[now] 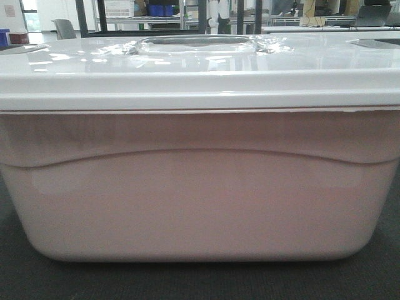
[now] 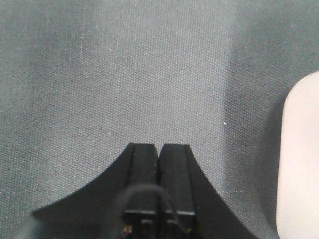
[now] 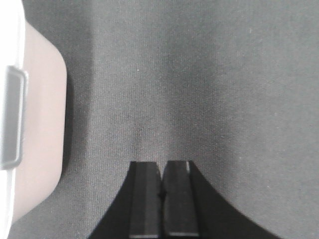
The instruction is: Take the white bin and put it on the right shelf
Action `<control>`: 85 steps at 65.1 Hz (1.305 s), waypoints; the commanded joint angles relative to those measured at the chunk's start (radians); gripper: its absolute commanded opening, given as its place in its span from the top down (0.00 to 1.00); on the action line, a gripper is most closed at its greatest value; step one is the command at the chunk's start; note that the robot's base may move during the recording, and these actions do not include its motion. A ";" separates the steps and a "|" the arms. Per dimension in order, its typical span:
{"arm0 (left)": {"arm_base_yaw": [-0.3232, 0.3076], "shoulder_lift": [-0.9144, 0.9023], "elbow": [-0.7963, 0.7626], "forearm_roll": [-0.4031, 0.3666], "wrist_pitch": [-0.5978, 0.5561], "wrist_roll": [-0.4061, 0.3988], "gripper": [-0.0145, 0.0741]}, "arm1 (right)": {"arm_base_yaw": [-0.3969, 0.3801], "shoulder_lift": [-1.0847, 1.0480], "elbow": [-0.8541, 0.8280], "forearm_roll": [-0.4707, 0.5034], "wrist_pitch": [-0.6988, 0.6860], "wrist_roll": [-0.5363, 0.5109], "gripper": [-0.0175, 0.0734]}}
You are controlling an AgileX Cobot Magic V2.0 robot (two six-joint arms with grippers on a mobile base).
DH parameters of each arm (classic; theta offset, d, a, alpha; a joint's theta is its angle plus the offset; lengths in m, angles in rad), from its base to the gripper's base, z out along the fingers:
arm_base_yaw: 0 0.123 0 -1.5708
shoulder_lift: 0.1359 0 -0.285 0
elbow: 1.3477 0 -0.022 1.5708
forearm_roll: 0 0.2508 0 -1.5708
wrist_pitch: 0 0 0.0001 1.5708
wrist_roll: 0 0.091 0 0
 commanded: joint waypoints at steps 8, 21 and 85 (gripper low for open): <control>0.001 -0.022 -0.035 -0.017 -0.035 -0.008 0.97 | -0.004 0.100 -0.037 0.024 -0.019 0.022 0.74; 0.001 -0.022 -0.035 -0.017 -0.035 -0.008 0.97 | -0.004 0.191 -0.037 0.030 -0.010 0.022 0.74; 0.001 -0.022 -0.039 -0.086 -0.011 0.049 0.24 | -0.004 0.192 -0.048 0.050 -0.042 0.022 0.12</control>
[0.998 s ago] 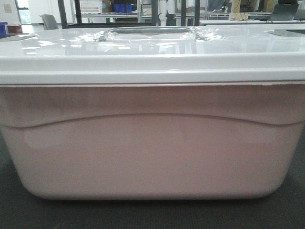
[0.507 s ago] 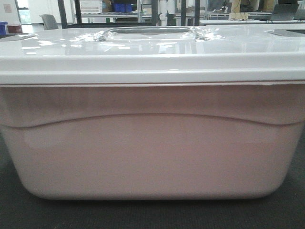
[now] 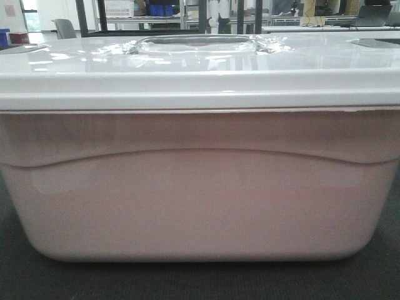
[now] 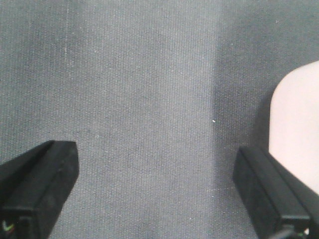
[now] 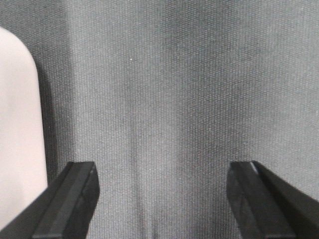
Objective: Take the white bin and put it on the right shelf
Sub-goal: 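Lower both grippers down beside the two ends of the white bin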
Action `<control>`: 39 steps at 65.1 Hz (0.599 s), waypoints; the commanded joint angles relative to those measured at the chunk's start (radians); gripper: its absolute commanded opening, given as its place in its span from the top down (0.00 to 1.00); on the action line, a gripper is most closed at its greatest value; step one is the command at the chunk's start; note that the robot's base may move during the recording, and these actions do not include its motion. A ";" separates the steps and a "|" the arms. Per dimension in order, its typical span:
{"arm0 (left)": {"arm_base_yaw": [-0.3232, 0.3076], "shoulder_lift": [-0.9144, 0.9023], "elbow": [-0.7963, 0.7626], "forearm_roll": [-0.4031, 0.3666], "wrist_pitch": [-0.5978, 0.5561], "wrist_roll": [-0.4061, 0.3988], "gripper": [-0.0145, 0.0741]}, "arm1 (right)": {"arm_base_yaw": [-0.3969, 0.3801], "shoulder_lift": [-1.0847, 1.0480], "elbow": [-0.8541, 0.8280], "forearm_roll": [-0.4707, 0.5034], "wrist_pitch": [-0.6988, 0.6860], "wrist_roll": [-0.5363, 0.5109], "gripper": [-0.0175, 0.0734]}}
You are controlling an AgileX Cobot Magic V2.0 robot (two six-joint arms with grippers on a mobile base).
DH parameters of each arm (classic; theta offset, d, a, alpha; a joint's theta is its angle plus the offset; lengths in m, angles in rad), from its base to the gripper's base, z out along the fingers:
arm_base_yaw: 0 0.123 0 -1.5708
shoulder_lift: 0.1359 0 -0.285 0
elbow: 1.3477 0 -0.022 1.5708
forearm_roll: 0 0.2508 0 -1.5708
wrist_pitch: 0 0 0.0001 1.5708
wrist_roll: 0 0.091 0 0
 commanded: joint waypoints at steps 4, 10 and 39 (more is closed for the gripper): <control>0.001 -0.024 -0.058 -0.051 0.021 0.000 0.23 | -0.004 -0.027 -0.070 0.024 0.033 -0.007 0.12; 0.001 -0.024 -0.111 -0.075 0.074 0.000 0.23 | -0.004 -0.027 -0.139 0.026 0.063 -0.022 0.12; 0.036 0.001 -0.257 -0.540 0.133 0.212 0.23 | -0.046 -0.004 -0.318 0.320 0.097 -0.169 0.12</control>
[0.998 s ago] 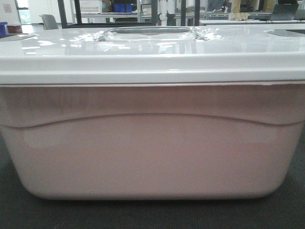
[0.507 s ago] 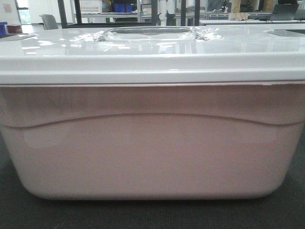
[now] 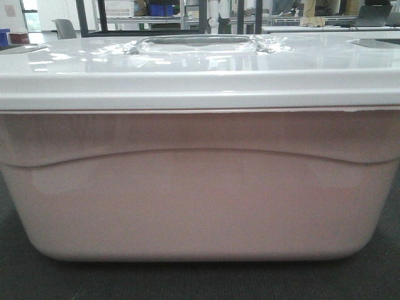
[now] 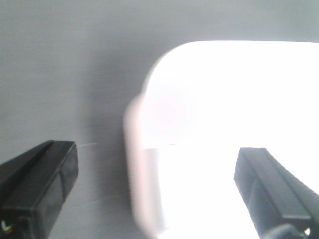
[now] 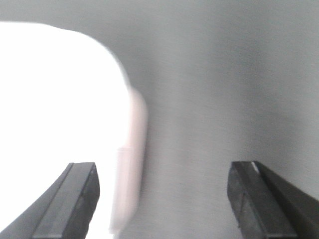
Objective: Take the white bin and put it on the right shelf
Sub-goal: 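Lower both grippers down beside the two ends of the white bin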
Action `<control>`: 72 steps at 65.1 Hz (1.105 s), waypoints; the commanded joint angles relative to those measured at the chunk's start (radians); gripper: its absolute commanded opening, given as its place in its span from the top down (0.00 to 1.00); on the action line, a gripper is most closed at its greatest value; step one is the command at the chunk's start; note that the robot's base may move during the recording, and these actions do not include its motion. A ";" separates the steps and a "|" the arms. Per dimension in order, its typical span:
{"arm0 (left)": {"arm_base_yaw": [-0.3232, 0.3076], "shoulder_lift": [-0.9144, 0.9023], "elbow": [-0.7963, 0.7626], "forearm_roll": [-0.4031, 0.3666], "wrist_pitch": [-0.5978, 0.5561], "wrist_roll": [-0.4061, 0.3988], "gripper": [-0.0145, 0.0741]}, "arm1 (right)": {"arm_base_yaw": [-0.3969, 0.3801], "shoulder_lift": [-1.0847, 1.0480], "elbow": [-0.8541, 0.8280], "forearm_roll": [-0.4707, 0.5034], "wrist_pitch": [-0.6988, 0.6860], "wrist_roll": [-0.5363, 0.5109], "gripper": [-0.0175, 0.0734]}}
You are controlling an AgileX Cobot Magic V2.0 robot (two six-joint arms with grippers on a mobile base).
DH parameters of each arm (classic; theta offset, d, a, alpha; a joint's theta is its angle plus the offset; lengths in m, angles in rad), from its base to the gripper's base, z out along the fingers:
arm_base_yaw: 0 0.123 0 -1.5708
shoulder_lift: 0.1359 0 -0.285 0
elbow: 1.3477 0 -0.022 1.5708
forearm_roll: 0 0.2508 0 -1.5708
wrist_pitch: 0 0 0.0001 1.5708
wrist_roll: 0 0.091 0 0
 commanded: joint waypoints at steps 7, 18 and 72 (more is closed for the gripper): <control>0.087 0.019 -0.007 -0.280 0.003 0.158 0.23 | -0.115 0.021 -0.020 0.219 0.004 -0.137 0.12; 0.202 0.058 0.107 -0.550 0.084 0.361 0.23 | -0.257 0.062 0.069 0.573 0.091 -0.339 0.12; 0.277 0.071 0.469 -0.769 0.163 0.612 0.23 | -0.290 0.048 0.473 0.774 0.093 -0.590 0.12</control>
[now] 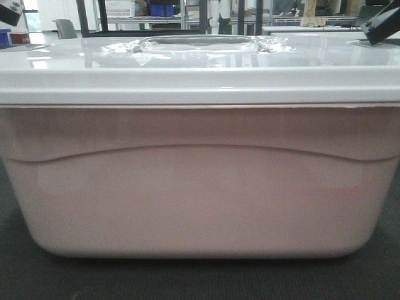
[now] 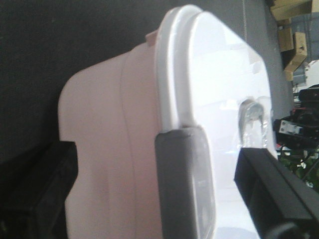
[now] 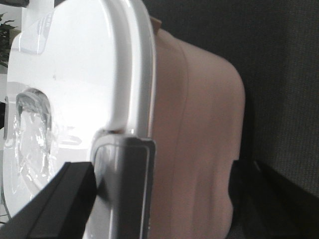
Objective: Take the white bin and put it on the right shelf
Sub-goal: 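Lower both grippers down beside the two ends of the white bin, then close both grippers on the bin's end rims under the lid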
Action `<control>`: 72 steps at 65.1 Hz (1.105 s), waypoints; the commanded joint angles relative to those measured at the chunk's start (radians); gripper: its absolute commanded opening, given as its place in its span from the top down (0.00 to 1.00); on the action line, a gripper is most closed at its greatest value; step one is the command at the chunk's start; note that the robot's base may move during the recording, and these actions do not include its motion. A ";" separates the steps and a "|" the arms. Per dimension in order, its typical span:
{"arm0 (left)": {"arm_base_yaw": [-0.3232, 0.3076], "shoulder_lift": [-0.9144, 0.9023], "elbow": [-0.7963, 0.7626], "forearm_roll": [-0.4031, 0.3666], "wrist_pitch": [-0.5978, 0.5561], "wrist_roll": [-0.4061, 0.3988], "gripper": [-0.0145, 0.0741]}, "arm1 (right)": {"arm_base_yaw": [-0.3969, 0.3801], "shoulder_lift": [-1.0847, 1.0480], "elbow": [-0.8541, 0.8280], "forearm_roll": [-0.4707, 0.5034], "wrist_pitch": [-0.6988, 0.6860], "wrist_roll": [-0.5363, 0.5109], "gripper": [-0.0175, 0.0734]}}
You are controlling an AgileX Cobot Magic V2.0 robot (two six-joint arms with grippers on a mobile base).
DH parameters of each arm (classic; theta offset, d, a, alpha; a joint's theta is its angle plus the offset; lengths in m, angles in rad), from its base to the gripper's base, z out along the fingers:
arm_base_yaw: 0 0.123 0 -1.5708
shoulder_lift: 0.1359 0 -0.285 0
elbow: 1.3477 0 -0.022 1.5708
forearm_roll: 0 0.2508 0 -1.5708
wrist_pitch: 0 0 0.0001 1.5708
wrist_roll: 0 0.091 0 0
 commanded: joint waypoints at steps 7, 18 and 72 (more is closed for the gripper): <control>-0.009 -0.023 -0.022 -0.100 0.120 0.012 0.23 | -0.003 -0.063 -0.016 0.075 0.131 -0.021 0.12; -0.056 -0.023 -0.022 -0.100 0.120 0.012 0.23 | 0.035 -0.081 -0.016 0.079 0.131 -0.018 0.12; -0.125 -0.021 -0.022 -0.102 0.073 0.008 0.23 | 0.135 -0.079 -0.016 0.118 0.123 0.021 0.12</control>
